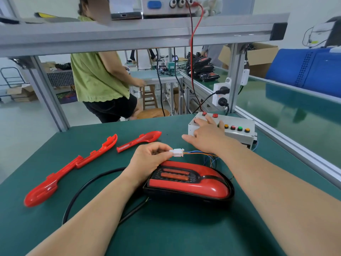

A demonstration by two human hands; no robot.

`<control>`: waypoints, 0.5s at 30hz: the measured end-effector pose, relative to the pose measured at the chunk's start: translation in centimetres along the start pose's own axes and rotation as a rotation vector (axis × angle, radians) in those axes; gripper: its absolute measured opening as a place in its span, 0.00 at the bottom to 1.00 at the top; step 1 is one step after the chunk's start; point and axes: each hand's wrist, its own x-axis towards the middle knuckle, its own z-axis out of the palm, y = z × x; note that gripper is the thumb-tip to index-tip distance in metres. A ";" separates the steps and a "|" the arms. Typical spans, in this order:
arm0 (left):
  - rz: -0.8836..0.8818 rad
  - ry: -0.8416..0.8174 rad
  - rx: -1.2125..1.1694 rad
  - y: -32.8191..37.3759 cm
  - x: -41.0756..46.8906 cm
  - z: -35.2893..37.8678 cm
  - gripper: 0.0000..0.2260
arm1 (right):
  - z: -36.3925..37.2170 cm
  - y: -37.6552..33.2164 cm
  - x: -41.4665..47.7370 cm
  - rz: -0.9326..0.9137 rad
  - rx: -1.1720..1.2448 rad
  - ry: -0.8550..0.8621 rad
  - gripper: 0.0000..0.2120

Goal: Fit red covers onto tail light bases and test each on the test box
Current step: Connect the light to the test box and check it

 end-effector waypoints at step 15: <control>-0.018 -0.024 -0.044 -0.3 0.3 0.0 0.08 | 1.0 3.7 -2.4 0.249 -0.013 0.247 0.30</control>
